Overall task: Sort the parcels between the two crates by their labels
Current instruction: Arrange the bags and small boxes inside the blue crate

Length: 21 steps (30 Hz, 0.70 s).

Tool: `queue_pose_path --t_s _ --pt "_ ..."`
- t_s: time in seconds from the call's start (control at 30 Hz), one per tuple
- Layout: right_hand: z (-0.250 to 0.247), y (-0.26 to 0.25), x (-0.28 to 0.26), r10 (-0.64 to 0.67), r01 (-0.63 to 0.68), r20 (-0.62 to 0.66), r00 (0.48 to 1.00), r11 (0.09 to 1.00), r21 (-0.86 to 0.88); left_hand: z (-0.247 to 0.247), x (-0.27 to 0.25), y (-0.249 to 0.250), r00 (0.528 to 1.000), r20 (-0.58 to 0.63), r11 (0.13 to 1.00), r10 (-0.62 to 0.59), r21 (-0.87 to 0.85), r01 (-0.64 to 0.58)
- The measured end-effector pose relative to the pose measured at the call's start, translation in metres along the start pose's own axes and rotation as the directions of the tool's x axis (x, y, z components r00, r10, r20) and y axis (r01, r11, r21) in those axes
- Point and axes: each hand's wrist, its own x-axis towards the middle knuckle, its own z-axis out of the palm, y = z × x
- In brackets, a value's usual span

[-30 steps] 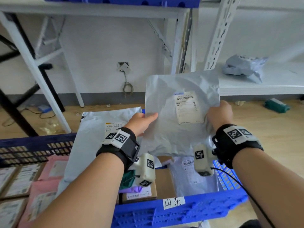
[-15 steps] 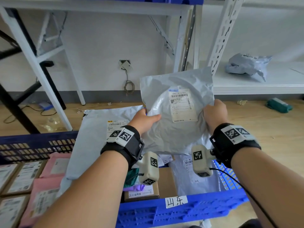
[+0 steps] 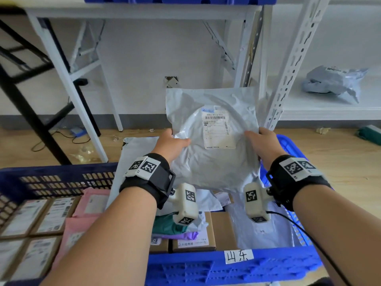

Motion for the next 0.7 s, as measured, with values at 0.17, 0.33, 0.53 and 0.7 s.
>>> queue_pose_path --t_s 0.17,0.33,0.53,0.7 --pt "0.031 0.002 -0.002 -0.016 0.014 0.141 0.990 1.000 0.020 -0.043 0.003 -0.008 0.992 -0.111 0.994 -0.055 0.088 0.065" --pt "0.061 0.000 -0.006 -0.008 0.012 0.249 0.968 1.000 -0.015 -0.080 0.004 -0.017 0.975 -0.162 0.969 -0.152 0.168 0.179" --pt "0.096 0.001 -0.014 -0.003 0.007 0.318 0.948 1.000 -0.011 -0.110 0.004 -0.028 0.931 -0.248 0.880 -0.268 0.329 0.341" --pt "0.106 0.011 -0.015 0.041 -0.006 0.366 0.930 0.995 -0.096 -0.115 -0.004 -0.038 0.920 -0.222 0.748 -0.324 0.535 0.393"
